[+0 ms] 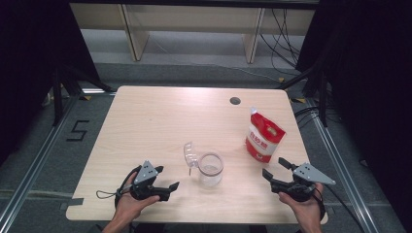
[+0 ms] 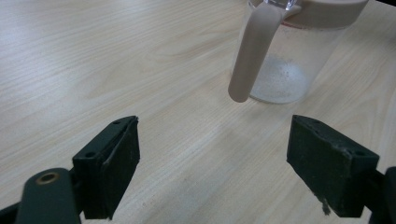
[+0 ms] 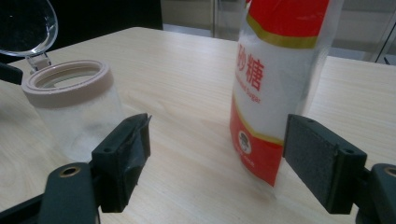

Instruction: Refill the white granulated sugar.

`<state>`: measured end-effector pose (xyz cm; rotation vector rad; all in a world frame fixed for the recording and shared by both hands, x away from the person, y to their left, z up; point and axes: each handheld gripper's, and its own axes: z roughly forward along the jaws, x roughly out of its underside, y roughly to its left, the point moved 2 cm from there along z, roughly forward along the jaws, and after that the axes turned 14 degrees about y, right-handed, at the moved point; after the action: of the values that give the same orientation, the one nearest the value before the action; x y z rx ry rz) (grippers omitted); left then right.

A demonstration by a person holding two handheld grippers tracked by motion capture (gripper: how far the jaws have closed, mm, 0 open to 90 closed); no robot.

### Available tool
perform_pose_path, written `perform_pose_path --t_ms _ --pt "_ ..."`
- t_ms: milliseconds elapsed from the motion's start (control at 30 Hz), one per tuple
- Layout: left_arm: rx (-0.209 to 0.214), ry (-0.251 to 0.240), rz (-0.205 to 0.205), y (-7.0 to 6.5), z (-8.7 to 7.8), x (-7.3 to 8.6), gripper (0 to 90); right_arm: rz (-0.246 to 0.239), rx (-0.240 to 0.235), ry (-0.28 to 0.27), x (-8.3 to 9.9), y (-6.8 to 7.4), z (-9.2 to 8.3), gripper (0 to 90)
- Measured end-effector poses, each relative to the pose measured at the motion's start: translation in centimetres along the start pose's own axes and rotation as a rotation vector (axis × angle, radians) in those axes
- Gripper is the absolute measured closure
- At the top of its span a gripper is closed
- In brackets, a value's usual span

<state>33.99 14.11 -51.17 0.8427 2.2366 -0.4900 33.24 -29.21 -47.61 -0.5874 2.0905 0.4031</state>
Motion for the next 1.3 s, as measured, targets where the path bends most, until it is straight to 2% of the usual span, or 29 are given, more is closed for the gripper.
perform_pose_path --t_ms 33,133,167,200,233,333,400,433,533,567,633,667,700,833,900,933,1000,1067,1133,1167,1200,1267,1300 --pt "0.007 -0.002 0.003 0.0 0.0 0.0 16.9 -0.017 0.009 -0.010 0.0 -0.4 0.0 23.8" --pt "0.004 0.000 0.013 0.0 0.0 0.0 16.9 -0.019 0.001 -0.018 0.0 -0.7 0.1 23.1" --pt "0.001 0.000 0.022 0.0 0.0 0.0 16.9 -0.016 0.020 -0.011 0.0 -1.0 0.1 21.4" --pt "0.003 -0.003 0.019 -0.1 0.0 0.0 16.9 0.012 0.029 0.018 0.1 -1.0 0.0 20.8" --pt "0.003 -0.003 0.019 -0.1 0.0 0.0 16.9 0.012 0.029 0.018 0.1 -1.0 0.0 20.8" --pt "0.005 -0.006 0.019 -0.1 -0.1 0.0 16.9 0.018 0.028 -0.012 0.0 -1.3 0.4 18.3" --pt "0.008 -0.008 0.021 -0.1 0.0 0.0 16.9 0.016 0.025 -0.005 -0.1 -1.4 0.4 17.2" --pt "0.008 -0.002 0.026 -0.1 0.1 0.0 16.8 -0.024 0.040 -0.020 -0.1 -1.7 0.5 16.3" --pt "0.006 -0.003 0.021 -0.1 0.1 0.0 16.8 -0.002 0.047 -0.026 -0.2 -1.7 0.7 16.3" --pt "-0.001 -0.007 0.020 0.0 0.1 0.0 16.7 -0.019 0.067 -0.055 -0.3 -2.0 1.0 16.4" --pt "-0.002 -0.006 0.021 0.0 0.0 0.1 16.3 -0.009 0.070 -0.053 -0.4 -2.0 1.0 16.3" --pt "0.006 -0.008 0.024 0.0 0.0 0.1 16.3 0.015 0.051 -0.006 -0.4 -1.9 0.8 16.3" --pt "0.009 -0.015 0.004 -0.1 0.0 0.1 15.7 -0.020 0.079 -0.039 -0.5 -2.1 1.1 16.5" --pt "0.006 -0.017 0.022 0.0 0.0 0.1 15.7 -0.009 0.070 -0.020 -0.6 -2.0 1.8 16.5" --pt "0.004 -0.011 0.032 0.1 0.0 0.1 15.7 -0.026 0.089 -0.017 -0.6 -2.1 2.1 16.5" --pt "0.004 -0.011 0.032 0.1 0.0 0.1 15.7 -0.005 0.063 -0.010 -0.7 -2.0 2.3 16.6" --pt "-0.003 -0.004 0.034 0.1 0.0 0.2 15.7 -0.023 0.072 -0.021 -0.7 -2.1 2.5 16.7" --pt "-0.001 -0.006 0.034 0.1 0.1 0.2 15.7 -0.007 0.067 -0.018 -0.7 -2.0 2.9 16.9" --pt "0.000 -0.006 0.034 0.1 0.1 0.2 15.7 -0.019 0.081 -0.031 -0.8 -2.2 3.4 17.7" --pt "0.001 -0.007 0.016 0.0 0.1 0.2 15.7 -0.029 0.073 -0.026 -0.9 -2.4 3.8 17.9" --pt "-0.002 -0.007 0.026 0.1 0.1 0.2 15.7 -0.043 0.082 -0.013 -0.9 -2.4 3.9 19.2" --pt "-0.001 -0.007 0.026 0.1 0.1 0.2 15.7 -0.036 0.090 -0.013 -0.9 -2.2 4.1 20.1" --pt "-0.001 -0.007 0.027 0.1 0.1 0.2 15.7 -0.063 0.096 -0.028 -1.1 -2.3 4.5 20.1"
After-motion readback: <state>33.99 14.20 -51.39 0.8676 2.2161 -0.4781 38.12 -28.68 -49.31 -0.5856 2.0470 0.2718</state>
